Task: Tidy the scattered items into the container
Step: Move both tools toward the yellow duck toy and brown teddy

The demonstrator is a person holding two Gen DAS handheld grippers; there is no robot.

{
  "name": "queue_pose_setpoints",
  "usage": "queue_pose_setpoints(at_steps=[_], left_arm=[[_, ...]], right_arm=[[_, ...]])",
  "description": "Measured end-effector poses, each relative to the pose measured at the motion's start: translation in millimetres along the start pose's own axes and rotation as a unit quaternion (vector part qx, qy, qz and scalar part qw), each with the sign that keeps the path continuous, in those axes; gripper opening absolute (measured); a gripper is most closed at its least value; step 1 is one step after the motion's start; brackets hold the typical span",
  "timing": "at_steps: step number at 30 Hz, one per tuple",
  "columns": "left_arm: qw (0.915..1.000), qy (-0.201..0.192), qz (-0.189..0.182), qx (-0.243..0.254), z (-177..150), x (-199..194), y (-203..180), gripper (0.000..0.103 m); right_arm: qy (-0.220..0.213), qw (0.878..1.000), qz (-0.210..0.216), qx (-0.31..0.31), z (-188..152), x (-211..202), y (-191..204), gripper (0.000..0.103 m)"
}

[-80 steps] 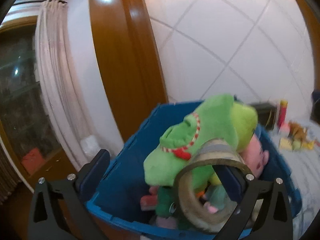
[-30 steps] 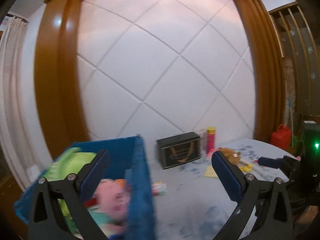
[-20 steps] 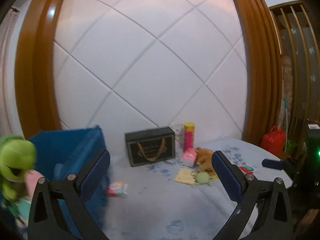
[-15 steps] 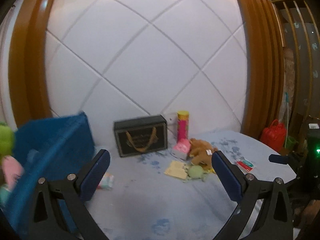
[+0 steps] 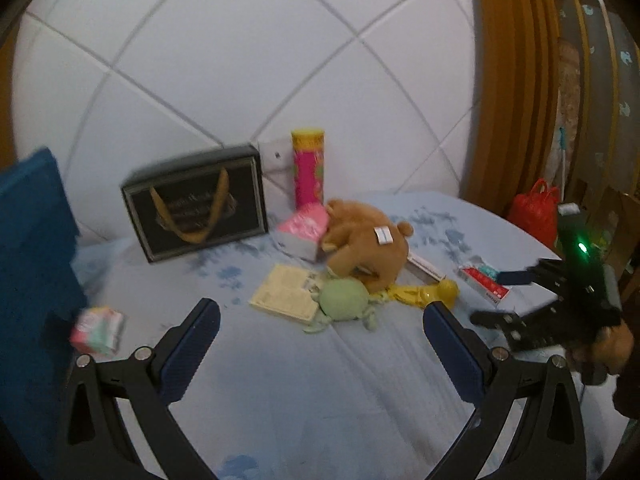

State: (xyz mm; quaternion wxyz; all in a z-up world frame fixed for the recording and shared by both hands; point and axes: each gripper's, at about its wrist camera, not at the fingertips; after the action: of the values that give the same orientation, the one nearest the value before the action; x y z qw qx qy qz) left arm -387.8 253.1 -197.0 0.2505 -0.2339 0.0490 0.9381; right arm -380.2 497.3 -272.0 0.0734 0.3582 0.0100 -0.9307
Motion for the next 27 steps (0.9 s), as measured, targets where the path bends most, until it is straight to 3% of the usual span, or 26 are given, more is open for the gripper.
queue_pose_setpoints(at_steps=[10,16,22,24,27], left_arm=[[0.9990,0.045,0.000,-0.007,-24,42,-4,0.103],[0.9975,0.070,-0.007,0.008,-31,86,-17,0.103],[0.9957,0.090,-0.021,0.015,-32,129,-25,0.103],[0.9949,0.099,-0.012,0.013,-31,143,-22,0.103],[0.9942,0.107,-0.007,0.005,-31,159,-17,0.103]], right_arm=[[0.032,0.999,0.017,-0.005,1,71,-37,0.071],[0.053,0.998,0.016,-0.022,-3,92,-35,0.056],[0.063,0.998,0.019,-0.015,-3,91,-34,0.052],[0.058,0.998,0.022,-0.002,-6,83,-33,0.044],[0.055,0.998,0.019,0.009,-10,68,-32,0.043]])
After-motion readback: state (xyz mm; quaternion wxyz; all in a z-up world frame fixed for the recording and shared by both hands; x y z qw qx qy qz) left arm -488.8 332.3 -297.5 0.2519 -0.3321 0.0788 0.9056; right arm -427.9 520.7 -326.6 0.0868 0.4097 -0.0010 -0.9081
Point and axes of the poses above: each gripper's, at about its wrist camera, not at the fingertips, and x roughly the way its jaws point, y to its left, z to its top, and after that the axes turned 7 degrees about -y, right-handed
